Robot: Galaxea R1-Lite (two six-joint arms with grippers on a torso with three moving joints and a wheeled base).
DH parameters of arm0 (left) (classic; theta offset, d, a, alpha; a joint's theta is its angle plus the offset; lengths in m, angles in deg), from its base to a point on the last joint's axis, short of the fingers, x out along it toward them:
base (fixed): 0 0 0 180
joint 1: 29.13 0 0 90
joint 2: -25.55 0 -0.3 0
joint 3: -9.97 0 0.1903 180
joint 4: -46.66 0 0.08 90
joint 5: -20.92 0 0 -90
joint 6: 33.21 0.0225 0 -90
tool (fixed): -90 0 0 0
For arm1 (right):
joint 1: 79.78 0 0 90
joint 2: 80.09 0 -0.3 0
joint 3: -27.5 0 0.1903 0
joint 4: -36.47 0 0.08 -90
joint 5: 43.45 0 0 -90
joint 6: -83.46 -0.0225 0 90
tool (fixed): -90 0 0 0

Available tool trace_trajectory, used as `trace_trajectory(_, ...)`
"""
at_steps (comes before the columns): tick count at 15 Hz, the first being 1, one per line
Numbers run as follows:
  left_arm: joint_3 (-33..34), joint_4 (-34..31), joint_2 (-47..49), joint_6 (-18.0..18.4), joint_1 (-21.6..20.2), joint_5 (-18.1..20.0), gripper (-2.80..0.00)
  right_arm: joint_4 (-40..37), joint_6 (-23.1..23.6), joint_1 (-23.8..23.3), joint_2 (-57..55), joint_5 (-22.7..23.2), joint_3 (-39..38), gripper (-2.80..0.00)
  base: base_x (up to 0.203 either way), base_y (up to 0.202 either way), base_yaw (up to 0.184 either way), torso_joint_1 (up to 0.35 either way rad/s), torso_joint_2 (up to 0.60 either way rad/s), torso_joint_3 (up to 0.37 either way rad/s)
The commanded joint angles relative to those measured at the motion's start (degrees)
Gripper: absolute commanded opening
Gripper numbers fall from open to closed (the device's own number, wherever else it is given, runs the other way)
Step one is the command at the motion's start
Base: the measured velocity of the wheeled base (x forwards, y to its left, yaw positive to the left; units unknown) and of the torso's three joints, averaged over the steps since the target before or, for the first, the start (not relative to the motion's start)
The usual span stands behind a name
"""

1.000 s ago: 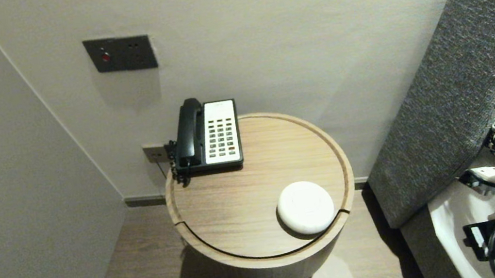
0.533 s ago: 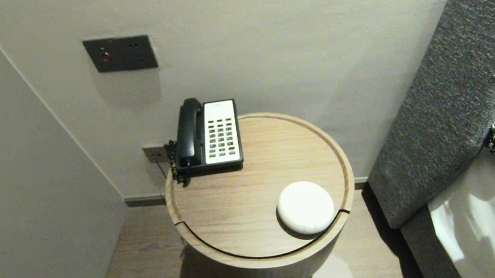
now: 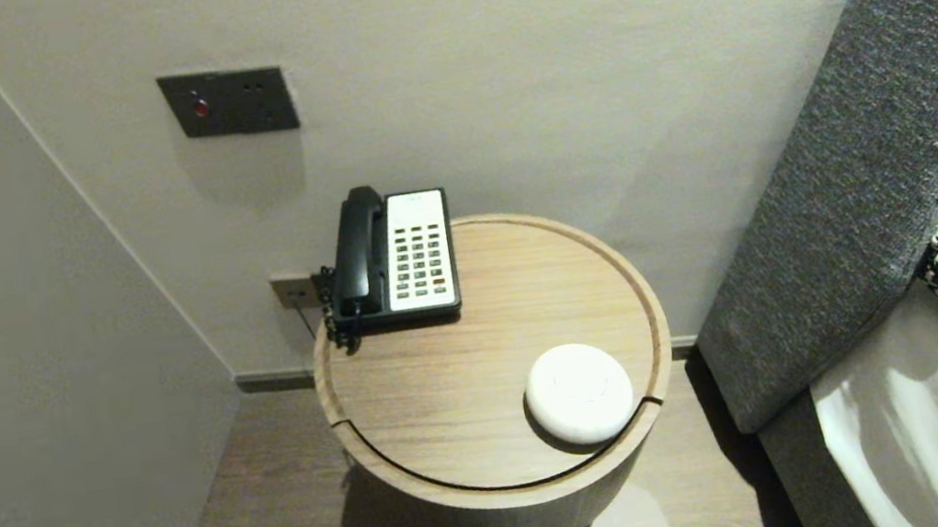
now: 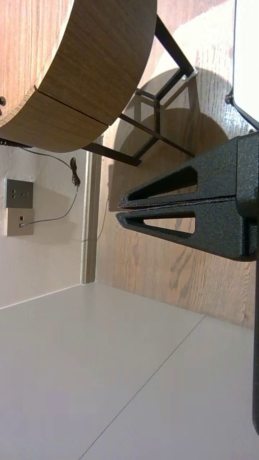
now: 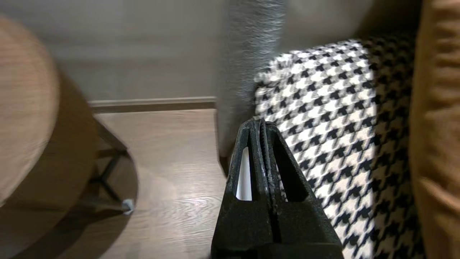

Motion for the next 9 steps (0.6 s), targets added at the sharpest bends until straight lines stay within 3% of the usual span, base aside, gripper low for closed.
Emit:
trace_trajectory(1,0.0,0.0,0.0,0.0,0.0,0.0,-2.8,-2.3,0.0,2.9,8.7,0.3,-2.1,-2.8,0.0,0.0,0.0,0.0,0.0,0.0)
trace_trajectory(5,0.0,0.0,0.0,0.0,0.0,0.0,-2.8,-5.2,0.0,8.5,16.2,0.2,-12.4,-2.8,0.0,0.0,0.0,0.0,0.0,0.0)
trace_trajectory(9,0.0,0.0,0.0,0.0,0.0,0.0,-2.8,-5.1,-0.1,10.3,26.3,0.0,-25.4,-2.8,0.0,0.0,0.0,0.0,0.0,0.0)
